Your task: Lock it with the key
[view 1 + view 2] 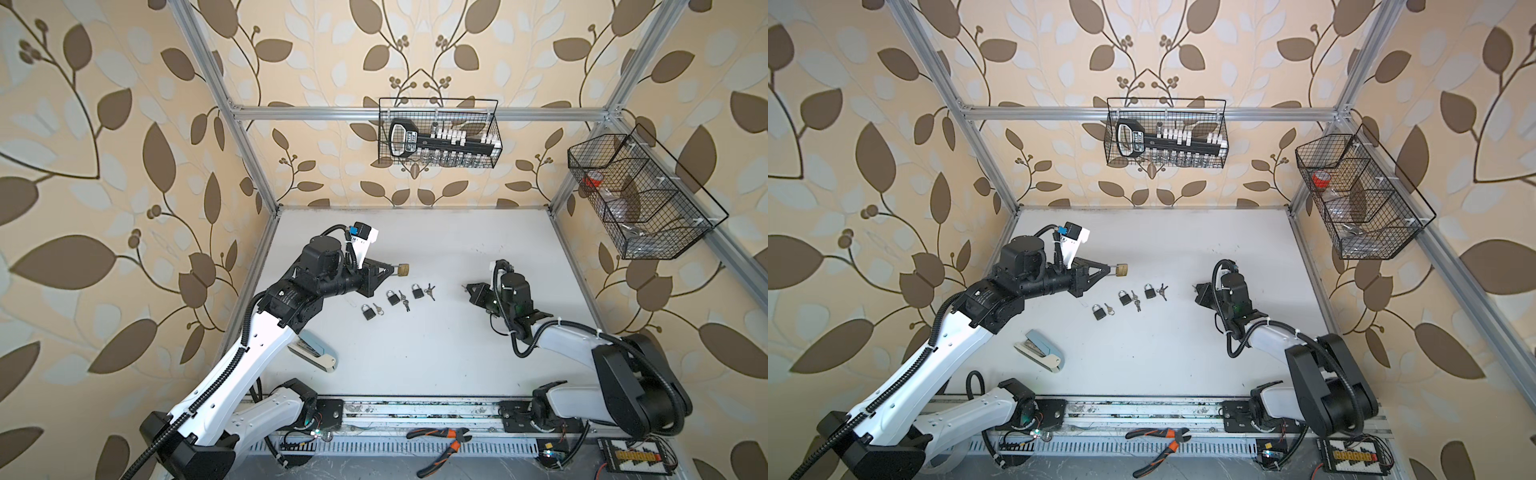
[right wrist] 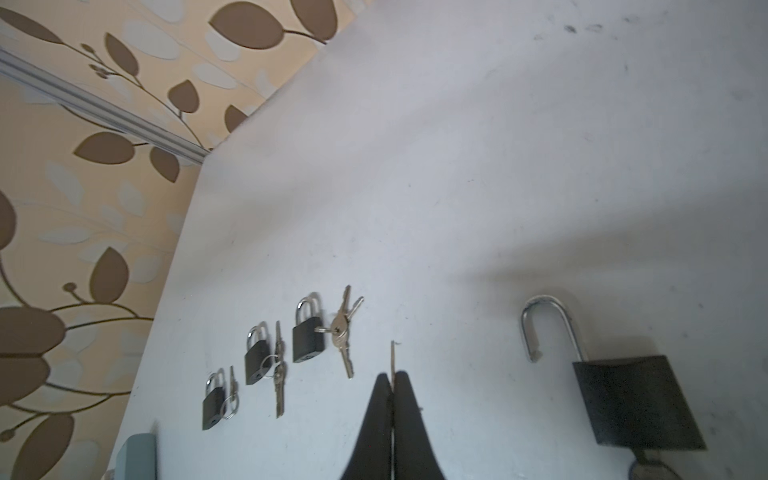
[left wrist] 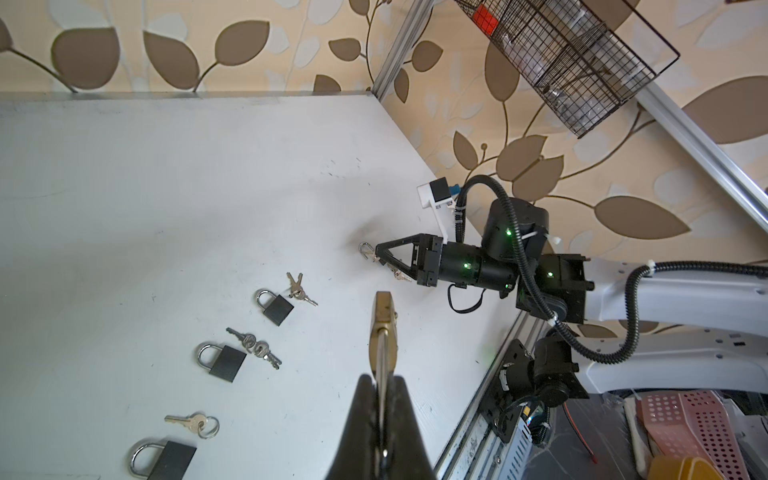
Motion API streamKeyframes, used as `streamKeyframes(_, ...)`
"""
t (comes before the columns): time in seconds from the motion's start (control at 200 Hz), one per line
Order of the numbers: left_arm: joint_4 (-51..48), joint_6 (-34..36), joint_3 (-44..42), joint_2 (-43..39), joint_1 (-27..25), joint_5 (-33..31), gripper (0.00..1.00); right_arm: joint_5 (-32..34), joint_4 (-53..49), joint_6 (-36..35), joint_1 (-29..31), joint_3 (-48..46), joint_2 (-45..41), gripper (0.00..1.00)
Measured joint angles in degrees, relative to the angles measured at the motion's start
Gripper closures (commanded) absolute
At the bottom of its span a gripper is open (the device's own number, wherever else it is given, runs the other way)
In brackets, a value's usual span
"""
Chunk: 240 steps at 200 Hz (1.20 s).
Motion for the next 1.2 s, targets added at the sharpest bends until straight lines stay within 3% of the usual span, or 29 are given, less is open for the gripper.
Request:
streamKeyframes(0.22, -1.6, 0.0, 0.0, -0.7, 0.0, 0.0, 1.0, 3.2, 2.3, 0.0, 0.0, 6.5, 9.5, 1.0)
streamKeyframes(0.515, -2.5, 0.0, 0.0, -1.0, 0.0, 0.0, 1.0, 6.3, 1.7, -0.8, -2.2, 12.3, 14.8, 1.0)
streamKeyframes(0.805, -2.6, -0.1, 0.0, -1.0, 0.0, 0.2, 1.0, 2.5, -0.2, -1.7, -7.9, 16.8, 21.0, 1.0)
streamKeyframes(1.115, -2.5, -1.4, 0.0, -0.9, 0.0, 0.5, 1.0, -0.9, -1.1, -1.5, -9.7, 18.1, 23.8, 1.0)
streamKeyframes(1.2, -2.5, -1.6, 0.0, -0.7, 0.0, 0.6, 1.0, -1.1, -1.1, -1.4, -10.3, 18.1, 23.8, 0.89)
